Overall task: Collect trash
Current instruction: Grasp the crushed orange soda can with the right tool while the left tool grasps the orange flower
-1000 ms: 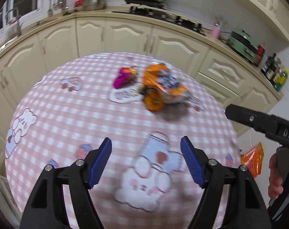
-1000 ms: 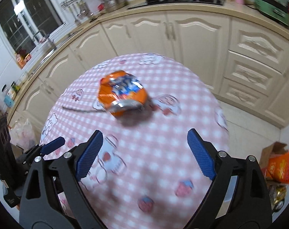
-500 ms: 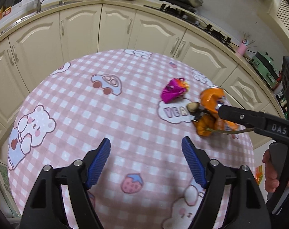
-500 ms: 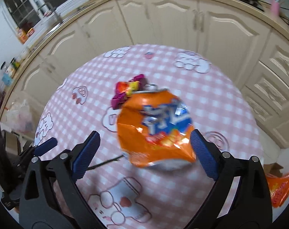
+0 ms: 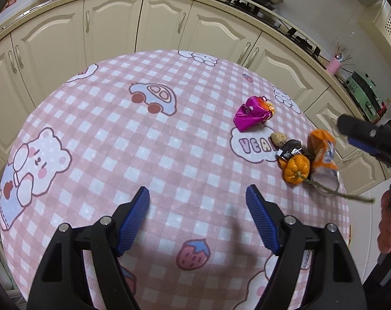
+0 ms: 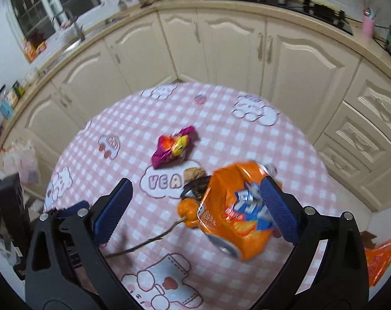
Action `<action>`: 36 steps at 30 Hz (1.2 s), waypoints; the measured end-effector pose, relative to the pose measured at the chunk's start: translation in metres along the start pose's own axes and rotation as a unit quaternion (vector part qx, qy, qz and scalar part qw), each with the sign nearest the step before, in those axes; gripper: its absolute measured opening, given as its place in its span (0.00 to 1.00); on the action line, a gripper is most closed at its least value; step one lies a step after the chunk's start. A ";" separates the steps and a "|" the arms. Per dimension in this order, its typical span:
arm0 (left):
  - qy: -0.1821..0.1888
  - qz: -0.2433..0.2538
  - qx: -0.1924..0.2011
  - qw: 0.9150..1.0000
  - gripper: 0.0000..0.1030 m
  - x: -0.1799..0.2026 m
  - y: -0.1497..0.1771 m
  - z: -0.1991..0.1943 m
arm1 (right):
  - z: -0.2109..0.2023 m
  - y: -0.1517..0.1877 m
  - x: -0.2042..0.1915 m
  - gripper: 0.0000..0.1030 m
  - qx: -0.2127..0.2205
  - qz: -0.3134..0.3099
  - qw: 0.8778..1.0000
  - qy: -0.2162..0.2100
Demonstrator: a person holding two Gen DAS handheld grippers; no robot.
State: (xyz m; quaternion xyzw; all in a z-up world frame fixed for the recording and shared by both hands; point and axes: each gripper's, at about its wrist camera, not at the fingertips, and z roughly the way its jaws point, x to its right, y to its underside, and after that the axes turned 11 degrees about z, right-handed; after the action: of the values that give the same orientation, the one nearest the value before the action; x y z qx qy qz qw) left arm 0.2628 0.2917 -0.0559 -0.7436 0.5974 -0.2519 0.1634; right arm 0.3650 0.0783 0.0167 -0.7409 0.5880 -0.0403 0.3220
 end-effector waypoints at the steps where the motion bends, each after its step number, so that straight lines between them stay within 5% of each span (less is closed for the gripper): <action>1: 0.000 0.000 0.001 1.000 0.73 0.000 0.000 0.000 | -0.001 -0.001 0.005 0.94 0.004 0.006 1.000 0.007; 6: 0.004 0.004 0.005 1.000 0.73 0.002 0.000 -0.001 | 0.017 -0.003 0.038 0.94 -0.021 0.060 0.997 0.045; 18: 0.017 0.010 0.002 1.000 0.73 0.007 0.000 0.003 | 0.059 0.026 0.065 0.94 -0.087 0.101 0.990 0.036; 36: 0.048 0.108 -0.054 0.992 0.73 0.093 -0.019 0.030 | 0.003 0.042 0.099 0.93 -0.038 0.121 0.992 0.002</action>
State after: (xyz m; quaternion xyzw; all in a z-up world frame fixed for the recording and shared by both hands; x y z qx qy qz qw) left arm 0.3102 0.2044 -0.0536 -0.6699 0.6936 -0.2357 0.1208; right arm 0.3615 -0.0132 -0.0393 -0.6758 0.6752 0.0197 0.2952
